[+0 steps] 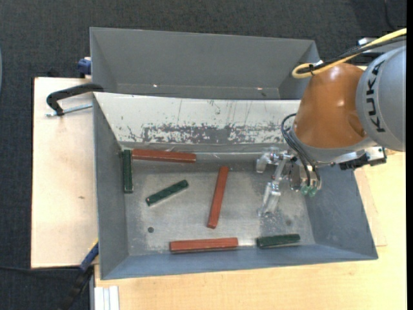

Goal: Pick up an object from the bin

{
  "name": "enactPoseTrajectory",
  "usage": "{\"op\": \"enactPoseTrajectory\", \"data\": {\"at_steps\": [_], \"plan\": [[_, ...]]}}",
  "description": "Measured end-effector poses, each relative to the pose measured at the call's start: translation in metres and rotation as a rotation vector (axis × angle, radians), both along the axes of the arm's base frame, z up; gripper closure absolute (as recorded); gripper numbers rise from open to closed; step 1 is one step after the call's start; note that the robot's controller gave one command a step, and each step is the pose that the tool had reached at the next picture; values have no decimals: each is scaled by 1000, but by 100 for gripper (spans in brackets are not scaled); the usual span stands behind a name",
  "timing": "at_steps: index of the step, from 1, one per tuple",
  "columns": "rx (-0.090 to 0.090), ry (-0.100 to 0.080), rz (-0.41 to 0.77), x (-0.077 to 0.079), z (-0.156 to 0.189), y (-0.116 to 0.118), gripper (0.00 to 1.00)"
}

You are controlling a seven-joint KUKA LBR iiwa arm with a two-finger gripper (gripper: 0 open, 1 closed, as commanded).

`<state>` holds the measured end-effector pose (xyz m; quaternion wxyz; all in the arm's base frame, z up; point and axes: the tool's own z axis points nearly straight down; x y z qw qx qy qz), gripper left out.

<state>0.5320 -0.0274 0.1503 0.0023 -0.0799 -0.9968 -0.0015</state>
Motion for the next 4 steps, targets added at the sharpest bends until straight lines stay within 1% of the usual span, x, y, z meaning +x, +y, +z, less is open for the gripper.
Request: {"op": "enactPoseTrajectory", "data": {"at_steps": [1, 2, 3, 4], "plan": [[-2, -3, -1, 1, 1, -1, 0], [-4, -8, 23, 8, -2, 6, 0], [-1, -12, 303, 35, -51, 13, 0], [-2, -4, 244, 23, -69, 45, 0]]}}
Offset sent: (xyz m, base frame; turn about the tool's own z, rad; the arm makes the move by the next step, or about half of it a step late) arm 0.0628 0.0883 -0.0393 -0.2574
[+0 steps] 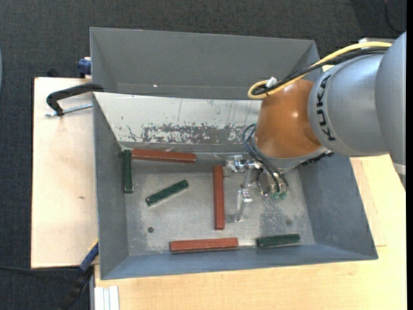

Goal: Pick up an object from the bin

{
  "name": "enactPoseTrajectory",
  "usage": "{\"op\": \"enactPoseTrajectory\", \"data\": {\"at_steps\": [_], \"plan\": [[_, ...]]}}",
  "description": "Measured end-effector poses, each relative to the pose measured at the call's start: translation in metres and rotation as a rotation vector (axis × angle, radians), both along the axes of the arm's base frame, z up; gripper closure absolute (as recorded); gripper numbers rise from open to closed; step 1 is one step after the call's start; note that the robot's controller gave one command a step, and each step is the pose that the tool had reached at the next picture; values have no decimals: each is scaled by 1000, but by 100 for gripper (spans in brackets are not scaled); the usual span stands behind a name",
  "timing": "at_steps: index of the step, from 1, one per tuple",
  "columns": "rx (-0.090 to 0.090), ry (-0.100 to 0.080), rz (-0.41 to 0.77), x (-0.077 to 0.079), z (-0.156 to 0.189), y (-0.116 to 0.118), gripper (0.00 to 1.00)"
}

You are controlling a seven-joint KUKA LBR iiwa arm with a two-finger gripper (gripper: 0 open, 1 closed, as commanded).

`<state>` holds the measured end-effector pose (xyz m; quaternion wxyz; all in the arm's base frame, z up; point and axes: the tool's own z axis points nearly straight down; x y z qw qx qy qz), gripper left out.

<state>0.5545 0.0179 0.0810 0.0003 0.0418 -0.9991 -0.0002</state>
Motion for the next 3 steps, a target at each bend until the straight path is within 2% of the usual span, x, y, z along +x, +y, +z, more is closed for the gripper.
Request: {"op": "enactPoseTrajectory", "data": {"at_steps": [1, 2, 3], "plan": [[3, -5, -201, 30, -7, 29, 0], [1, -3, -78, 29, -8, 54, 0], [2, -6, -184, 35, -2, 97, 100]]}}
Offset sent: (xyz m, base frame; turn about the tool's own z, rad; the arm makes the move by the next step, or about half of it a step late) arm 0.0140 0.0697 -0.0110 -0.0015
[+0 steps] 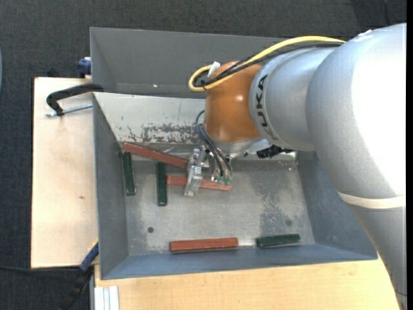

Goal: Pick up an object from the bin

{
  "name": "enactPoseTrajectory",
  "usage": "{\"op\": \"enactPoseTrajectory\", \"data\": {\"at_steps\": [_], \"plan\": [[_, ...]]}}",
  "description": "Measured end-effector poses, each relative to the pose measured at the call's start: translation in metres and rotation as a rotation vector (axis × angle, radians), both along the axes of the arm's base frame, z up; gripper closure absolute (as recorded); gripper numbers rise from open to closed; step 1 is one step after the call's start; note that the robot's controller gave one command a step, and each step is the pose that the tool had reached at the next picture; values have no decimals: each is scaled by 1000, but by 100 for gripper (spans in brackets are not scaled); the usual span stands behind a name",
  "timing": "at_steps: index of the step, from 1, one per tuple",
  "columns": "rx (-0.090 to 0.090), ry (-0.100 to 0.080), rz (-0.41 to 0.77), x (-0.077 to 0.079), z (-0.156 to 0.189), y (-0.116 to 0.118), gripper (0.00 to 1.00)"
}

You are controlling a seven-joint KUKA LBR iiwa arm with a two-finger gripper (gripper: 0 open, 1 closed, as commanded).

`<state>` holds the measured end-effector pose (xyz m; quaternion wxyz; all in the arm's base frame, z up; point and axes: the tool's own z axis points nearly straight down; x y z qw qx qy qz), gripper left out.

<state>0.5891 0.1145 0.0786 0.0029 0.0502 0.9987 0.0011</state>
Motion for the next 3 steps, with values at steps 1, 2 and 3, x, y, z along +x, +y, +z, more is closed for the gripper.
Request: {"op": "enactPoseTrajectory", "data": {"at_steps": [1, 2, 3], "plan": [[0, 0, 0, 0, 0, 0, 100], [0, 0, -10, -12, 121, 23, 100], [0, 1, -10, -12, 121, 23, 100]]}}
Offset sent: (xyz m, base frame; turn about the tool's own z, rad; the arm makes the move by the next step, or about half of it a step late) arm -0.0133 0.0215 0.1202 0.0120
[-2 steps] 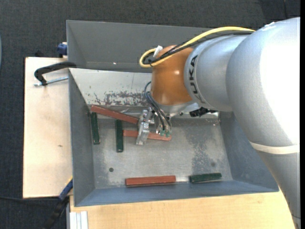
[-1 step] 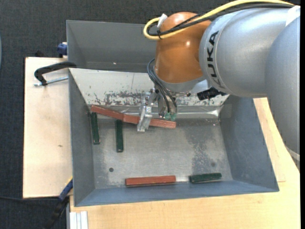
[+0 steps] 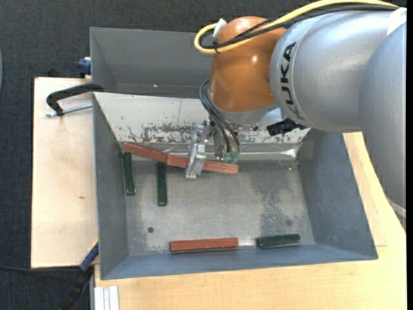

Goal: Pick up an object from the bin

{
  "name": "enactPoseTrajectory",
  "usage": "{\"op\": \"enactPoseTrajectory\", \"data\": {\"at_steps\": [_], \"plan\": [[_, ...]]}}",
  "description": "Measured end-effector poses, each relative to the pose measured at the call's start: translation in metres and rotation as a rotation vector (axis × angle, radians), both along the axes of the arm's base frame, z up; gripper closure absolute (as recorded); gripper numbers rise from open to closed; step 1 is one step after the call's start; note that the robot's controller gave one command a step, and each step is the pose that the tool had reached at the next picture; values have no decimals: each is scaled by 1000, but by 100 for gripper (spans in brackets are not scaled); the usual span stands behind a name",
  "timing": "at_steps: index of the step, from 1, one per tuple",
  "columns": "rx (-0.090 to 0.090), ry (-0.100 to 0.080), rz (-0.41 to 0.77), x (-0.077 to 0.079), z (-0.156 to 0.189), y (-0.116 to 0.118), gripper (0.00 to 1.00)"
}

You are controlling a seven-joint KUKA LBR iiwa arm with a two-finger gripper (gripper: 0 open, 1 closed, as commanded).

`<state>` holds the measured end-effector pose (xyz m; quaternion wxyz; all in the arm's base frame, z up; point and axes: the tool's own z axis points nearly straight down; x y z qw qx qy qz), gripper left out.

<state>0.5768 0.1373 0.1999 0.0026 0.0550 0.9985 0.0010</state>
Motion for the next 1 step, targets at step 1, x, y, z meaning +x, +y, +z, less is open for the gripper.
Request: {"op": "enactPoseTrajectory", "data": {"at_steps": [1], "plan": [[-1, 6, 0, -14, 49, -6, 100]]}}
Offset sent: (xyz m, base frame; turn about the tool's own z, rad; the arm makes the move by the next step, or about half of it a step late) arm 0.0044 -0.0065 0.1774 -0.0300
